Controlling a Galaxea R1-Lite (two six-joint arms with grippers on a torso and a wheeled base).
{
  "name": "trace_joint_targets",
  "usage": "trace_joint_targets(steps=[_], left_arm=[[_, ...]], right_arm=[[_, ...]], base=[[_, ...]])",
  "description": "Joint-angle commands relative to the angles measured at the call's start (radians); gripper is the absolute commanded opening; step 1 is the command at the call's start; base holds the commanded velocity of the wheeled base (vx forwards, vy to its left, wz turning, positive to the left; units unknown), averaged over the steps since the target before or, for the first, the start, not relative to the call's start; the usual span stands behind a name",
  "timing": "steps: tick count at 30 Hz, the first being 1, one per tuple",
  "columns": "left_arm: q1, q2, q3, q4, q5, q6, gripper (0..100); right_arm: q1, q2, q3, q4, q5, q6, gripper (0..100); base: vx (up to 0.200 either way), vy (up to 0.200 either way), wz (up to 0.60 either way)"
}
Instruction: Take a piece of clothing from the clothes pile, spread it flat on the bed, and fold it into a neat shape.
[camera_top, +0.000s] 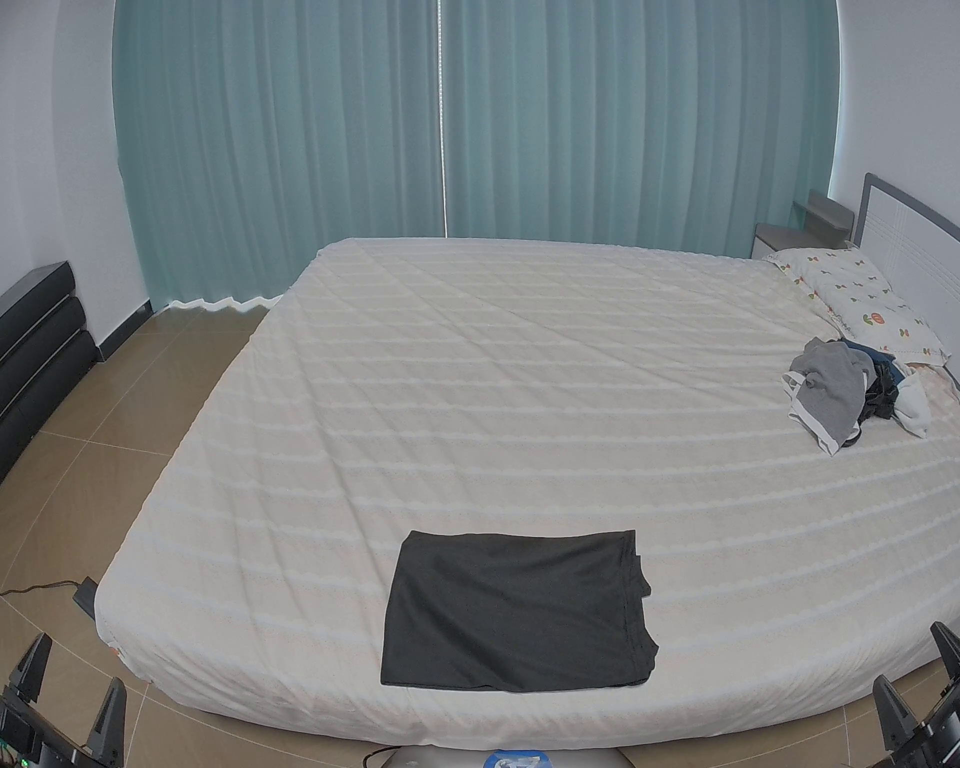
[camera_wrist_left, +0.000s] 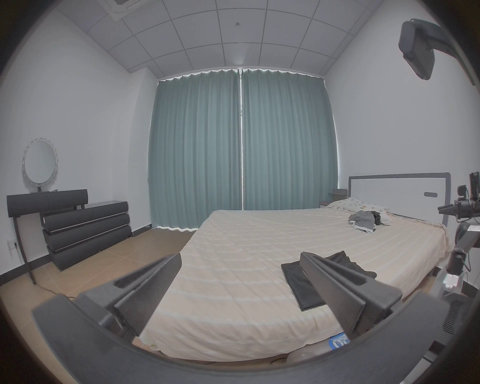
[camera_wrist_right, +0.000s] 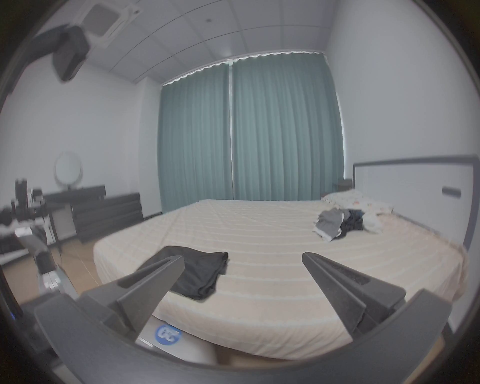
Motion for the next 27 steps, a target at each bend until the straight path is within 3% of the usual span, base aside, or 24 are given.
trace_joint_targets(steps=[1, 3, 5, 7, 8, 10, 14, 18, 22, 24, 27], left_arm=[[0.000, -0.009, 0.007, -0.007, 0.115, -0.024, 100], [0.000, -0.009, 0.008, -0.007, 0.146, -0.013, 100], [0.000, -0.009, 0.008, -0.007, 0.135, -0.013, 100], [0.000, -0.009, 0.007, -0.004, 0.097, -0.016, 100], [0.000, -0.008, 0.007, -0.004, 0.040, -0.007, 100], [0.000, -0.008, 0.007, -0.003, 0.005, 0.013, 100], [0.000, -0.008, 0.005, 0.002, 0.000, 0.015, 100], [0.000, -0.009, 0.007, -0.004, 0.016, 0.001, 100], [0.000, -0.011, 0.013, -0.013, 0.085, 0.005, 100], [0.000, -0.011, 0.013, -0.015, 0.146, -0.001, 100], [0.000, -0.011, 0.012, -0.053, 0.139, 0.002, 100]], right_arm=[[-0.003, -0.011, 0.000, -0.003, 0.004, -0.035, 100], [-0.001, -0.011, 0.000, -0.003, 0.014, -0.134, 100], [-0.003, -0.011, 0.000, -0.003, 0.020, -0.151, 100], [-0.001, -0.011, 0.000, -0.003, 0.011, -0.141, 100], [0.002, -0.006, -0.005, 0.010, 0.006, -0.102, 100], [0.002, -0.006, -0.005, 0.010, 0.007, -0.018, 100], [-0.001, -0.008, 0.000, -0.003, -0.016, 0.011, 100], [-0.001, -0.010, -0.002, -0.003, -0.051, 0.005, 100], [-0.001, -0.010, 0.000, -0.003, -0.057, -0.019, 100], [0.002, -0.011, 0.009, -0.043, -0.042, -0.058, 100], [0.002, -0.011, 0.050, -0.141, -0.029, -0.067, 100]], base=[[0.000, 0.000, 0.00], [0.000, 0.000, 0.00], [0.000, 0.000, 0.00], [0.000, 0.000, 0.00], [0.000, 0.000, 0.00], [0.000, 0.000, 0.00], [0.000, 0.000, 0.00], [0.000, 0.000, 0.00], [0.000, 0.000, 0.00], [0.000, 0.000, 0.00], [0.000, 0.000, 0.00]])
